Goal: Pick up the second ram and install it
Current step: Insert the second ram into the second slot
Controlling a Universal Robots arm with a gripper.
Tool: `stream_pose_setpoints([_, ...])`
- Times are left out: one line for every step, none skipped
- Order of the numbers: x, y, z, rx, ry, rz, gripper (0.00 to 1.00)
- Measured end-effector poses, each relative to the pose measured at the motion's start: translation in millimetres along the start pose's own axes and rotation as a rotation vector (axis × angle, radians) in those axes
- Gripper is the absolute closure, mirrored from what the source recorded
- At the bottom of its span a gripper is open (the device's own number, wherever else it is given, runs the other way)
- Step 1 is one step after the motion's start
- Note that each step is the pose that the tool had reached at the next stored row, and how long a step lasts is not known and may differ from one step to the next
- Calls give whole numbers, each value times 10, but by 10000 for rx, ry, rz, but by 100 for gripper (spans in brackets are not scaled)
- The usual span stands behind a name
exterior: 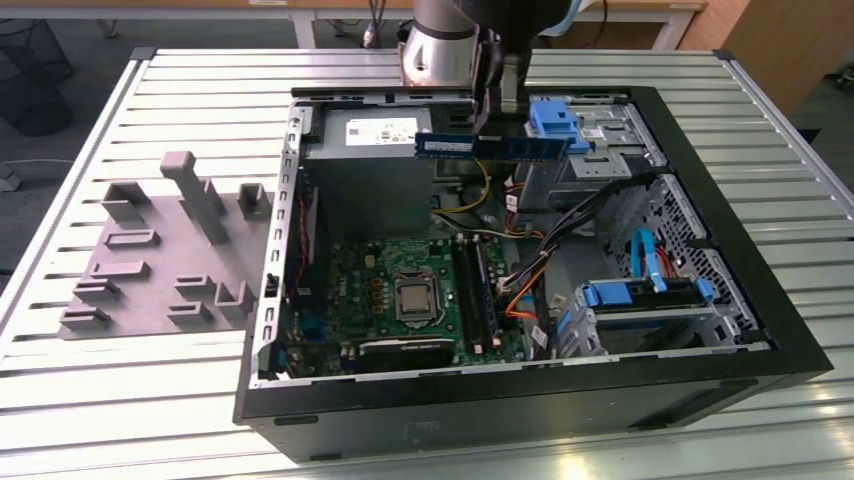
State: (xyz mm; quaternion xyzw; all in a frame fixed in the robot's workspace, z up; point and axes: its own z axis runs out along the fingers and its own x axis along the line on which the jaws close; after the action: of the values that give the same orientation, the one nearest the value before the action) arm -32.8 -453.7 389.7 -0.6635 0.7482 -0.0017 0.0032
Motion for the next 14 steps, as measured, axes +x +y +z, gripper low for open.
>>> stream_pose_setpoints([0, 0, 0, 0, 3, 87, 86])
stream_pose_setpoints([0, 0, 1, 1, 5, 166, 86])
stream_pose_setpoints([0, 0, 1, 1, 6, 246, 86])
stream_pose_setpoints([0, 0, 1, 2, 8, 326, 86])
stream_pose_setpoints([0, 0, 2, 2, 10, 409, 86])
stream_pose_setpoints([0, 0, 2, 2, 12, 496, 86])
stream_pose_setpoints([0, 0, 2, 3, 15, 593, 86])
stream_pose_setpoints([0, 0, 3, 3, 18, 697, 86])
stream_pose_setpoints([0, 0, 3, 4, 21, 797, 86])
stream_pose_setpoints([0, 0, 4, 4, 23, 902, 86])
stream_pose_setpoints([0, 0, 4, 5, 26, 1003, 86])
stream_pose_setpoints([0, 0, 4, 5, 29, 1098, 86])
stream_pose_setpoints([0, 0, 4, 6, 31, 1190, 86])
stream_pose_setpoints([0, 0, 5, 6, 34, 1282, 86])
